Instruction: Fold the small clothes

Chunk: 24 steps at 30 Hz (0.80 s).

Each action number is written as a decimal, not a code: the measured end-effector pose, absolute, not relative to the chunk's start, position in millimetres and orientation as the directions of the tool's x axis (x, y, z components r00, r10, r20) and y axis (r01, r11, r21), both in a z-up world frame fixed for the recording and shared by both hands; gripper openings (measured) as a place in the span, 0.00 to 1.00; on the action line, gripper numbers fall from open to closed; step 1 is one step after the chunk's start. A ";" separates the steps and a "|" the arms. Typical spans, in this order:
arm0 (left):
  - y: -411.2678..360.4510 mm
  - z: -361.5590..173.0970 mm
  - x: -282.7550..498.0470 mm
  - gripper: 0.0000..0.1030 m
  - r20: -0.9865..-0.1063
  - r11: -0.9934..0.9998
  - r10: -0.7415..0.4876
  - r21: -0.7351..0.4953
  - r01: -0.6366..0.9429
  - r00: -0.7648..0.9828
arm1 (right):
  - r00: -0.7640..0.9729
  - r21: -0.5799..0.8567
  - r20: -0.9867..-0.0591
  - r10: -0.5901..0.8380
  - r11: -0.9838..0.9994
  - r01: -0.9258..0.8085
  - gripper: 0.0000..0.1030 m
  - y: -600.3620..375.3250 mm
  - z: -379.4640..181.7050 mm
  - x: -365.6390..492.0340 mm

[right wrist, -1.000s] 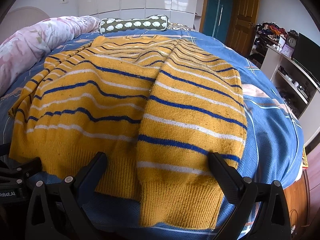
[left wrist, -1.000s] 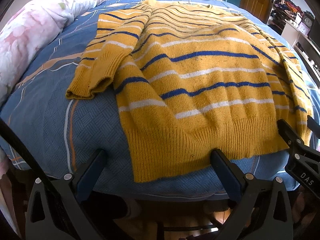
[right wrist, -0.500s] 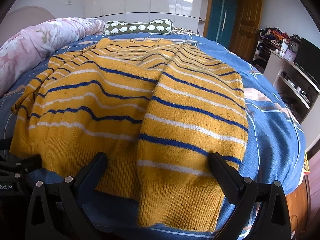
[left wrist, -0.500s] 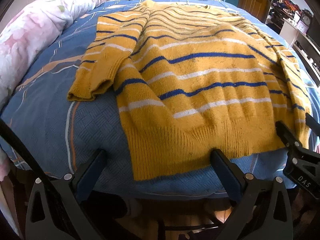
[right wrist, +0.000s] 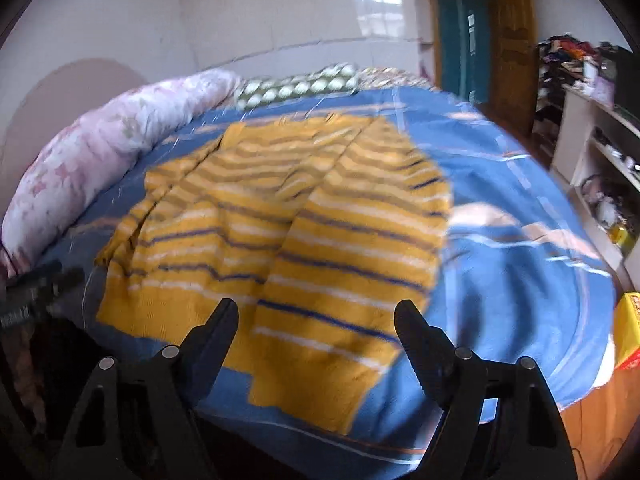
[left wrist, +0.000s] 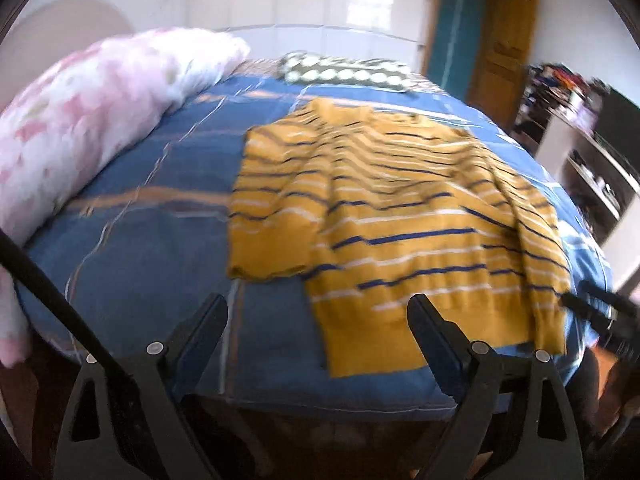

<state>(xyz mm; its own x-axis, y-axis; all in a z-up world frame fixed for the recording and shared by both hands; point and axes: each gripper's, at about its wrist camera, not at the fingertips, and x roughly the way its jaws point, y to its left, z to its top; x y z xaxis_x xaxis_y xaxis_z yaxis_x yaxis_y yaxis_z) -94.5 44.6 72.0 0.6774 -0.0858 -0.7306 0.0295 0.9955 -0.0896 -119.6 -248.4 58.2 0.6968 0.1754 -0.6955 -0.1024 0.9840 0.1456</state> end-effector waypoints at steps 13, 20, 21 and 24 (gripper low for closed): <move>100.5 60.6 -95.9 0.88 -0.749 0.990 -0.023 -0.111 -0.091 0.662 | 0.714 0.163 -0.691 0.108 0.987 0.009 0.10 -300.6 80.2 -98.4; 129.9 65.3 -95.3 0.88 -0.743 0.977 -0.006 -0.147 -0.154 0.669 | 0.632 0.007 -0.702 -0.328 0.885 0.466 0.10 -445.6 90.3 -74.9; 135.2 64.5 -94.0 0.88 -0.748 0.974 -0.005 -0.155 -0.167 0.664 | 0.560 -0.046 -0.731 -0.391 0.846 0.531 0.11 -461.9 80.5 -70.1; 144.9 62.5 -89.5 0.88 -0.755 0.966 -0.014 -0.179 -0.186 0.656 | 0.502 0.025 -0.786 -0.362 0.792 0.609 0.16 -490.7 64.5 -78.2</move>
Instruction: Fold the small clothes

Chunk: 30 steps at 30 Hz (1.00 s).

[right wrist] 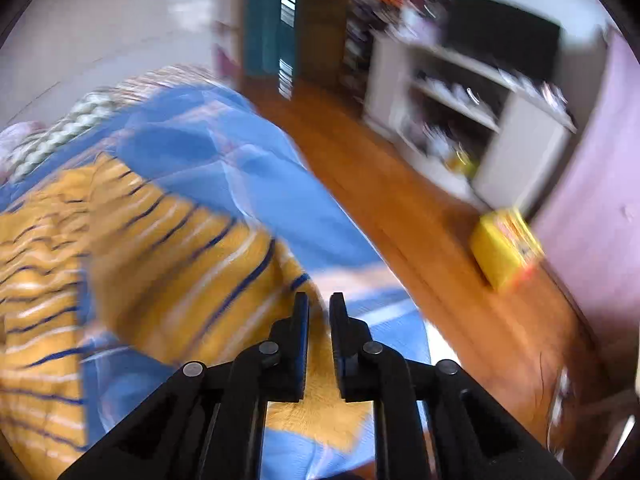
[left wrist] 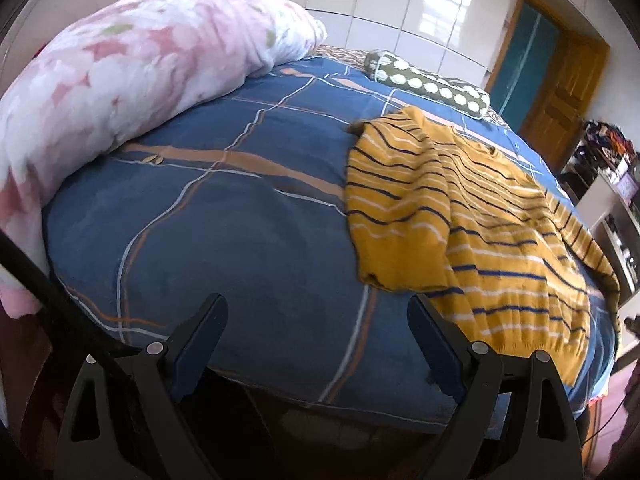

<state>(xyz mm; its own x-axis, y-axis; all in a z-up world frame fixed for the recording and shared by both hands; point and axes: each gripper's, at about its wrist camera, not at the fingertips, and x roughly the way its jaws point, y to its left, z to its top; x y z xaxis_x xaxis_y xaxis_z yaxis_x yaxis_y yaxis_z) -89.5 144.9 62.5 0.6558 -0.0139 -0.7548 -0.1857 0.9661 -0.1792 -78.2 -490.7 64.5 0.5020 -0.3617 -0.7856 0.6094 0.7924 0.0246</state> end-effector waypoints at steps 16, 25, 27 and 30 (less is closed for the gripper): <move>74.4 33.6 7.9 0.07 -0.828 0.987 -0.150 -0.091 0.135 0.540 | 0.681 0.050 -0.708 -0.188 0.948 0.314 0.50 -341.6 69.2 -88.2; 215.0 92.3 95.0 0.08 -0.754 0.945 0.159 -0.070 -0.319 0.637 | 0.686 0.005 -0.706 -0.175 0.968 0.252 0.50 -313.2 60.2 -66.6; 252.6 106.4 114.0 0.08 -0.734 0.901 0.280 -0.023 -0.434 0.619 | 0.675 0.015 -0.717 -0.175 0.964 0.266 0.50 -317.2 57.3 -62.9; 286.8 118.8 123.7 0.09 -0.743 0.872 0.300 -0.041 -0.488 0.599 | 0.654 0.070 -0.742 -0.147 0.953 0.294 0.50 -326.3 48.9 -59.0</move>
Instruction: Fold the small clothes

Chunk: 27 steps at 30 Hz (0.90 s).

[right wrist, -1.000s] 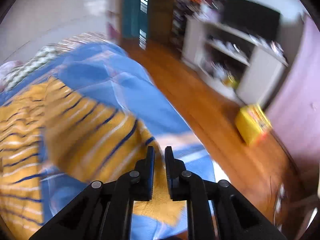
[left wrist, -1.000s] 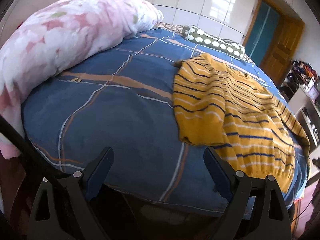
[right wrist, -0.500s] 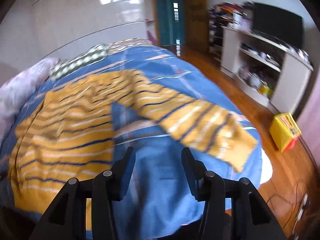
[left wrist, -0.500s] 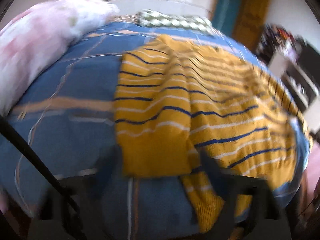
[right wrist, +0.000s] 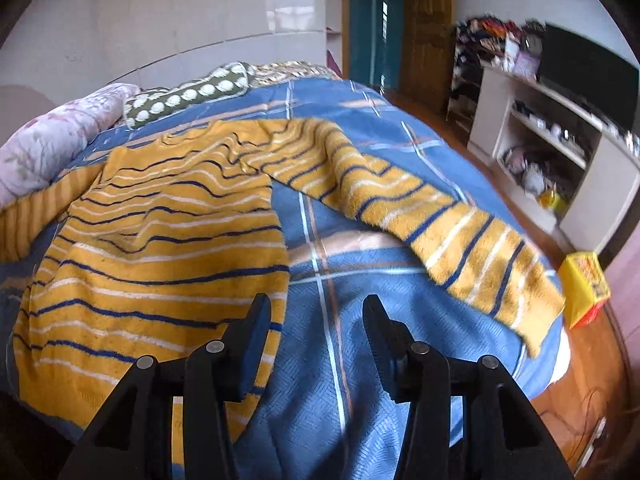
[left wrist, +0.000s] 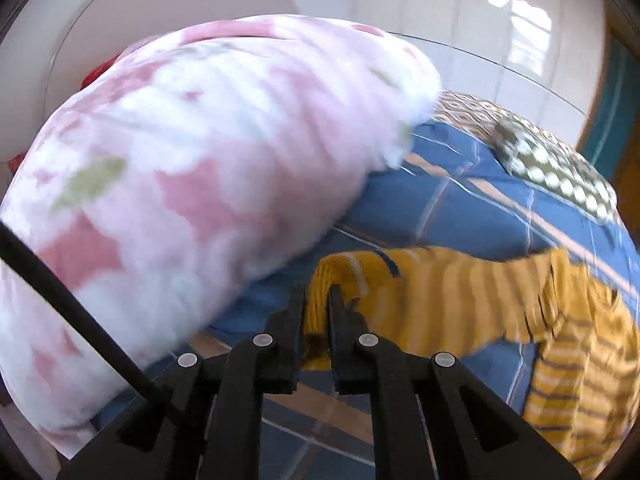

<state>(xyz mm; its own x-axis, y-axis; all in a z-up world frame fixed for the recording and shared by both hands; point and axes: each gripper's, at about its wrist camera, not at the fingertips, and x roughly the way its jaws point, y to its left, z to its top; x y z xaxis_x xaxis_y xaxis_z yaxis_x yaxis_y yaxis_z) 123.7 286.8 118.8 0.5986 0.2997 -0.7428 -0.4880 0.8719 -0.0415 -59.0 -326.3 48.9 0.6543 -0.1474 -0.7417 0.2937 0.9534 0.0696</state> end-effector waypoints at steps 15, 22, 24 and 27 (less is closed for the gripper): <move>132.7 19.8 7.4 0.54 -0.725 0.821 -0.521 -0.570 0.031 0.450 | 0.669 0.369 -0.729 0.145 0.906 0.205 0.56 -333.3 21.7 -59.4; 77.5 -2.4 -3.7 0.59 -0.714 0.799 -0.587 -0.587 0.131 0.383 | 0.671 0.422 -0.721 0.172 0.878 0.228 0.56 -338.1 11.1 -72.7; 72.3 -2.8 -6.9 0.61 -0.719 0.809 -0.574 -0.572 0.137 0.391 | 0.675 0.411 -0.720 0.165 0.884 0.222 0.58 -331.9 10.2 -76.0; 66.9 0.7 -4.2 0.53 -0.740 0.824 -0.552 -0.553 0.121 0.384 | 0.678 0.412 -0.713 0.180 0.890 0.197 0.60 -320.2 11.1 -79.7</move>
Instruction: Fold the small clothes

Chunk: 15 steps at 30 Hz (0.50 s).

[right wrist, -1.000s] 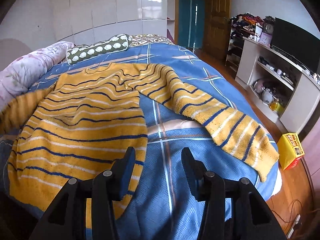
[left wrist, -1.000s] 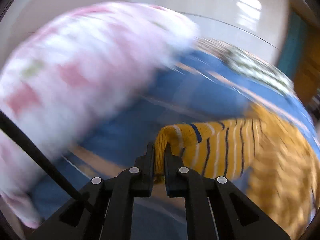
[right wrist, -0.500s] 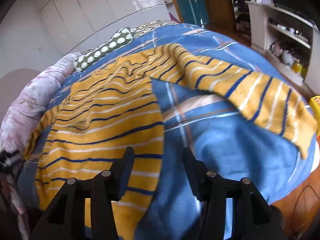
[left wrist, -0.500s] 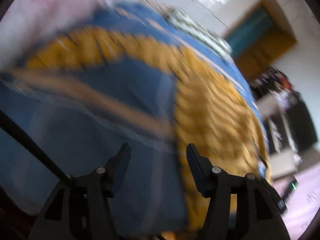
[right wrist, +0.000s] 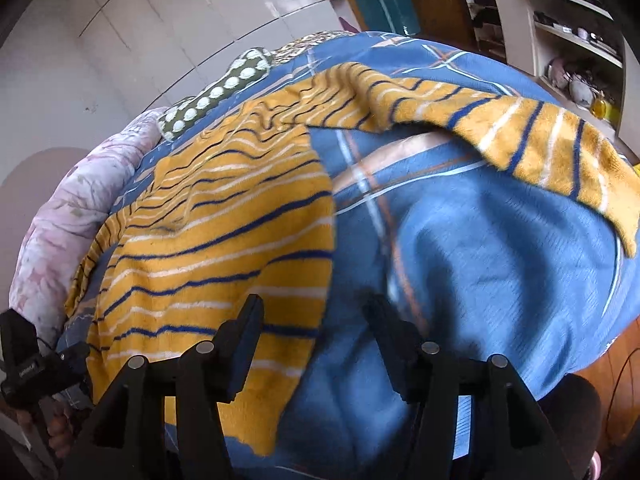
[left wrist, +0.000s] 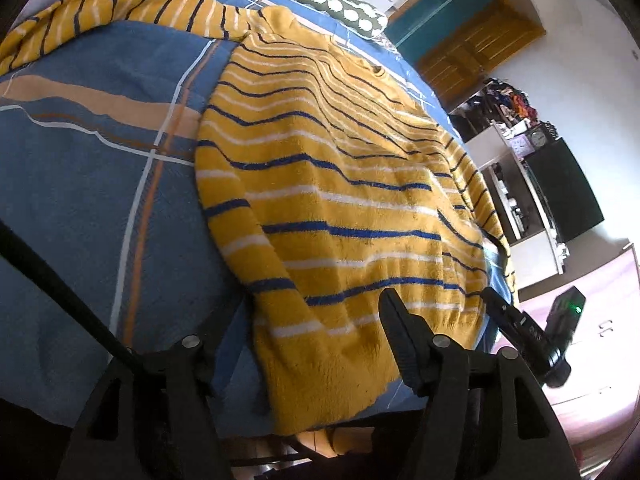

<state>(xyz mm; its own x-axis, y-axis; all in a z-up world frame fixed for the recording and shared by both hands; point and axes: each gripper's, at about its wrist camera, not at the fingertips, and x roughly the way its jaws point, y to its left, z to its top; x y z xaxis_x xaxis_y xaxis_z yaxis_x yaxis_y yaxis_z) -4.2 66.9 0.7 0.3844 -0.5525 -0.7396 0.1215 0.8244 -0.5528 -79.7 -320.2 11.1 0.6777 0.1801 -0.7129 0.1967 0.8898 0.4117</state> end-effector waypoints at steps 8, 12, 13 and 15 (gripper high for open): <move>76.2 30.2 -10.5 0.07 -0.790 0.886 -0.443 -0.458 0.073 0.423 | 0.625 0.407 -0.744 0.237 0.902 0.143 0.11 -296.8 19.6 -71.1; 105.4 50.0 -42.0 0.06 -0.764 0.873 -0.446 -0.486 0.038 0.466 | 0.609 0.487 -0.720 0.333 0.867 0.103 0.09 -302.2 25.0 -91.9; 111.4 50.5 -50.7 0.06 -0.761 0.870 -0.445 -0.492 0.027 0.472 | 0.594 0.500 -0.721 0.356 0.861 0.091 0.09 -300.1 23.0 -101.7; 120.0 47.6 -64.3 0.03 -0.773 0.883 -0.415 -0.470 0.005 0.480 | 0.574 0.495 -0.733 0.365 0.865 0.082 0.09 -294.0 17.2 -114.6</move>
